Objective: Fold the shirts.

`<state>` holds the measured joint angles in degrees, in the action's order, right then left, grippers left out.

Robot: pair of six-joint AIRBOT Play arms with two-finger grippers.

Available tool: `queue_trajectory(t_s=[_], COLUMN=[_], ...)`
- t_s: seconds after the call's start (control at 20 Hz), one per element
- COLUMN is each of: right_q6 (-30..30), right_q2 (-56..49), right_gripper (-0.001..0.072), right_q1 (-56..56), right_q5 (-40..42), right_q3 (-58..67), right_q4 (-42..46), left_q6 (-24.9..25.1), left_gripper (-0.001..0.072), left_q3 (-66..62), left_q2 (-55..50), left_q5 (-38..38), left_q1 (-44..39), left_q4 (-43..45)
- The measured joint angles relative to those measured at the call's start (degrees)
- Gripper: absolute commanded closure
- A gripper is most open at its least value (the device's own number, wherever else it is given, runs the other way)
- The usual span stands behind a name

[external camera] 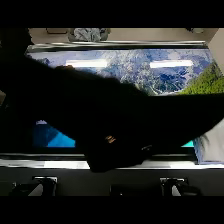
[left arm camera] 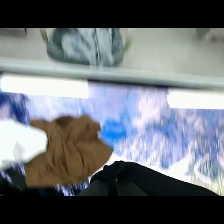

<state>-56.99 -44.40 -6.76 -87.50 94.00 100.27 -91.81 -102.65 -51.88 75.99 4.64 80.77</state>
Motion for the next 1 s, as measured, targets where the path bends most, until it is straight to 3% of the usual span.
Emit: queue_trajectory(t_s=[0.25, 0.6, 0.65, 0.7, 0.75, 1.0], right_q6=[-2.80, -5.90, -6.16, -6.38, -6.45, -0.59], right_q2=[-15.82, -42.10, -44.54, -46.86, -48.57, -49.72], right_gripper=[0.0664, 0.0656, 0.0516, 0.0232, 0.0137, 0.0136], right_q1=[0.00, 0.07, 0.26, 0.50, 0.79, 0.07], right_q5=[8.87, 27.47, 28.59, 29.40, 29.66, 22.77], right_q3=[-5.62, -7.41, -7.48, -7.50, -7.54, -7.54], right_q4=[-6.95, -32.68, -35.78, -38.23, -39.98, -43.25], left_q6=[2.49, 3.34, 3.37, 3.39, 3.45, 8.46], left_gripper=[0.0672, 0.0672, 0.0671, 0.0671, 0.0671, 0.0670], left_q3=[20.37, 29.18, 29.42, 29.66, 29.81, 30.12], left_q2=[-5.92, -27.26, -29.77, -32.15, -34.10, -38.36], left_q5=[-4.98, -13.81, -14.53, -14.75, -14.93, -15.08], left_q1=[-1.18, -1.03, -1.01, -0.98, -0.94, 0.31], left_q4=[-4.07, -5.46, -5.62, -5.68, -5.70, -5.75])
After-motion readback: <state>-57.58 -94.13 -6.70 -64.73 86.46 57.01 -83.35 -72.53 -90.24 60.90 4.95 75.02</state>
